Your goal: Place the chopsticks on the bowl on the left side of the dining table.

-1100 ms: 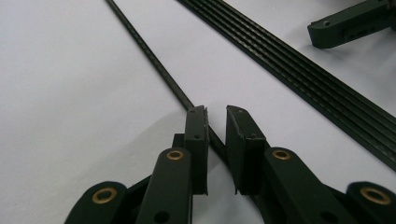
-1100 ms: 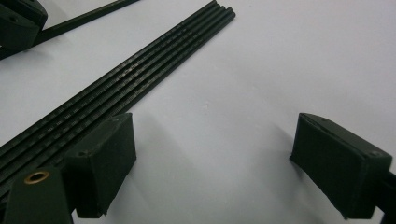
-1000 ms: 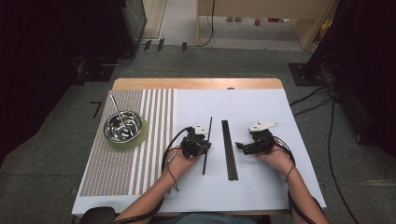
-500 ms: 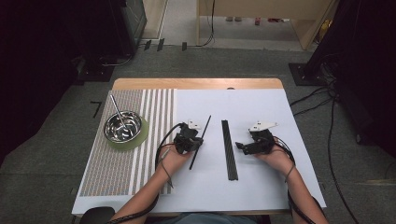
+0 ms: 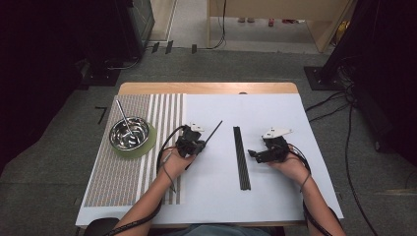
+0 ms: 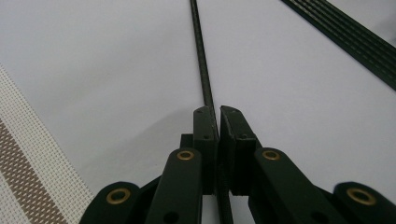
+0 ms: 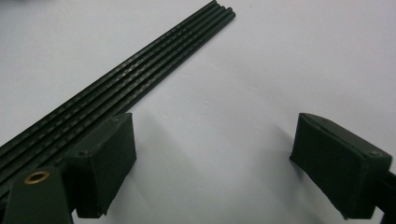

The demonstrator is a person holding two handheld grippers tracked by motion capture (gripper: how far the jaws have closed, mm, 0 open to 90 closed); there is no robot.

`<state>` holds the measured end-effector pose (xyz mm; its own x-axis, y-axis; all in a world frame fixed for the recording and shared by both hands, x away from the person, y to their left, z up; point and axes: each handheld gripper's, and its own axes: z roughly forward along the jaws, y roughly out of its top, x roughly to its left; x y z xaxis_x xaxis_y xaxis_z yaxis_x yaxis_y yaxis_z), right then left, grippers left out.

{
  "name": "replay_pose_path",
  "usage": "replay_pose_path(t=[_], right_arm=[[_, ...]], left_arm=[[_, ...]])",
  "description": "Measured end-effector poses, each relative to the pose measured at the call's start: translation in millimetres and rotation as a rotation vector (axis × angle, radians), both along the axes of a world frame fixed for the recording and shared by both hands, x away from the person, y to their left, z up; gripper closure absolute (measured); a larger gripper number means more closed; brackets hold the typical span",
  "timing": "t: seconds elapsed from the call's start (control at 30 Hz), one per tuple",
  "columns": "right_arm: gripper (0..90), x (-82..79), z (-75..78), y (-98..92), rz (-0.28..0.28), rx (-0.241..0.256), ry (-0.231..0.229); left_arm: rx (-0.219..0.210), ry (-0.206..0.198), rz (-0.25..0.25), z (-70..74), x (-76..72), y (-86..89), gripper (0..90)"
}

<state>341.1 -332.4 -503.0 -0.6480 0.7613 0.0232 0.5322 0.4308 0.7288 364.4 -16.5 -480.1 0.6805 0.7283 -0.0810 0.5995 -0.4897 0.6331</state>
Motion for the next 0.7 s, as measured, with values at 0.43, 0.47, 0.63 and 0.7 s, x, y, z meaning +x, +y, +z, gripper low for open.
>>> replay_pose_path(t=[0.43, 0.47, 0.63, 0.7], right_arm=[[13.3, -0.2, 0.0, 0.2, -0.002, 0.002, 0.001], [13.3, -0.2, 0.0, 0.2, -0.002, 0.002, 0.001], [13.3, -0.1, 0.0, 0.2, -0.002, 0.001, 0.001], [13.3, -0.1, 0.0, 0.2, -0.002, 0.001, 0.001]], left_arm=[[-0.002, -0.063, 0.045, -5.3, -14.7, 2.9, 85.3], [-0.002, -0.063, 0.045, -5.3, -14.7, 2.9, 85.9], [-0.041, 0.004, 0.066, -2.9, -8.1, 6.6, 87.2], [-0.047, 0.017, 0.063, -2.2, -6.7, 8.2, 87.7]])
